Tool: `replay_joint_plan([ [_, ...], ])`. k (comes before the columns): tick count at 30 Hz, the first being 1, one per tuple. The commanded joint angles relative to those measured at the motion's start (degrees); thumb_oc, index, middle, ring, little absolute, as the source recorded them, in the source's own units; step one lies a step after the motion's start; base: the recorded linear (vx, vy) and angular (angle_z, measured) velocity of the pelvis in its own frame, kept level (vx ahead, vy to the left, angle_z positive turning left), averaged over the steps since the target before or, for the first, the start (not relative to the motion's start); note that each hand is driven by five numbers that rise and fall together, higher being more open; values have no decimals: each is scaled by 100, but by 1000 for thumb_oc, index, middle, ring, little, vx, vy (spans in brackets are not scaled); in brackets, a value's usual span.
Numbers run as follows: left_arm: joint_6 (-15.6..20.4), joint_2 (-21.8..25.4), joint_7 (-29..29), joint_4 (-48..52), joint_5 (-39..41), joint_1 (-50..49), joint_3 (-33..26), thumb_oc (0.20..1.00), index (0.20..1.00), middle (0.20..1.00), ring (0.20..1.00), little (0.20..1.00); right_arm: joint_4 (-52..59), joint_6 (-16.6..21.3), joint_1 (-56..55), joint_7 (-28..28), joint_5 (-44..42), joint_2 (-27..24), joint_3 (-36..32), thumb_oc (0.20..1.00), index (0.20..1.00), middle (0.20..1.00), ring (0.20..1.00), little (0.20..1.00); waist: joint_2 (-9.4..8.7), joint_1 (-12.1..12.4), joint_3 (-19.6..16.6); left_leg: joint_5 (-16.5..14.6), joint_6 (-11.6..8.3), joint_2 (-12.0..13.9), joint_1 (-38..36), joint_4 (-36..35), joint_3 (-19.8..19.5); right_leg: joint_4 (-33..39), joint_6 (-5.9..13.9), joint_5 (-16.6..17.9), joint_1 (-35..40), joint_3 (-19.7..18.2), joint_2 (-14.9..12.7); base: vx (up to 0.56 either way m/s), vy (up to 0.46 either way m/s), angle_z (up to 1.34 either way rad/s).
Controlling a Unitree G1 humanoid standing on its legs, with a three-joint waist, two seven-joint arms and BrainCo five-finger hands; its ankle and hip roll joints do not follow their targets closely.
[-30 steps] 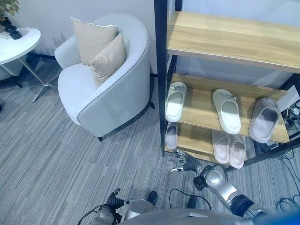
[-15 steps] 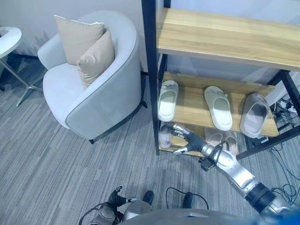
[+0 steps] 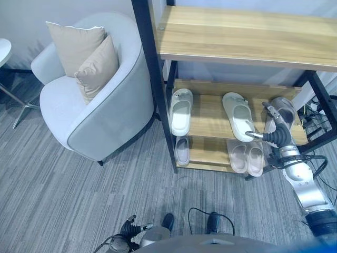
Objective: Arrange the slippers neatly on the shoe rack.
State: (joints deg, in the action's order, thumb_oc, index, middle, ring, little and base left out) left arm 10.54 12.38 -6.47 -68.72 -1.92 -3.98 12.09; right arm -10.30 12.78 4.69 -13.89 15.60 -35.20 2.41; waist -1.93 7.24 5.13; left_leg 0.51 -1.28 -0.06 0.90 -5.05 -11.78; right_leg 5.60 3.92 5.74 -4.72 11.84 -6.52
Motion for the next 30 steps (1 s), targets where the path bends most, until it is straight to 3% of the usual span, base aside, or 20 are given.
replay_joint_plan([
  [1, 91, -126, 70, -318, -351, 144, 393, 1000, 1000, 1000, 1000, 1000, 139, -154, 382, -524, 963, -564, -124, 1000, 1000, 1000, 1000, 1000, -10, 173, -26, -13, -56, 46, 366, 5, -144, -60, 379, -581, 577, 142, -26, 17, -6, 4],
  [6, 144, -70, 99, -245, -443, 124, 601, 1000, 1000, 1000, 1000, 1000, -961, -587, 1007, -857, 1855, -1231, 287, 1000, 1000, 1000, 1000, 1000, -16, 261, 42, 50, -62, 15, 549, 5, -146, -60, 415, -515, 429, 216, -62, 0, 0, 0],
  [12, 180, -80, 30, -137, -273, 192, 839, 1000, 1000, 1000, 1000, 1000, -2308, -854, 1728, -1076, 1630, -1161, 801, 1000, 1000, 1000, 1000, 1000, -5, 333, 113, 102, -65, -40, 716, 5, -188, -60, 432, -471, 284, 240, -94, -6, 14, 6],
  [19, 181, -121, -48, -93, -34, 138, 1082, 1000, 1000, 1000, 1000, 1000, -3033, -816, 2616, -1125, 1016, -919, 1430, 1000, 1000, 1000, 1000, 1000, -5, 434, 271, 203, -60, -119, 1022, 5, -213, -60, 470, -362, 2, 221, -143, -4, 33, 1],
  [24, 194, -176, -155, -29, 63, 198, 1204, 1000, 1000, 1000, 1000, 1000, -3222, -895, 2872, -1450, 814, -773, 1349, 1000, 1000, 1000, 1000, 1000, -26, 521, 328, 239, -49, -173, 1164, 5, -270, -60, 495, -322, -123, 238, -175, 2, 38, -5],
  [30, 163, -216, -248, -80, 120, 278, 1295, 1000, 1000, 1000, 1000, 1000, -3401, -718, 2841, -1759, -149, -624, 712, 1000, 1000, 1000, 1000, 1000, -72, 595, 327, 237, -60, -242, 1215, 5, -418, -60, 513, -346, -80, 414, -223, 15, 9, 5],
])
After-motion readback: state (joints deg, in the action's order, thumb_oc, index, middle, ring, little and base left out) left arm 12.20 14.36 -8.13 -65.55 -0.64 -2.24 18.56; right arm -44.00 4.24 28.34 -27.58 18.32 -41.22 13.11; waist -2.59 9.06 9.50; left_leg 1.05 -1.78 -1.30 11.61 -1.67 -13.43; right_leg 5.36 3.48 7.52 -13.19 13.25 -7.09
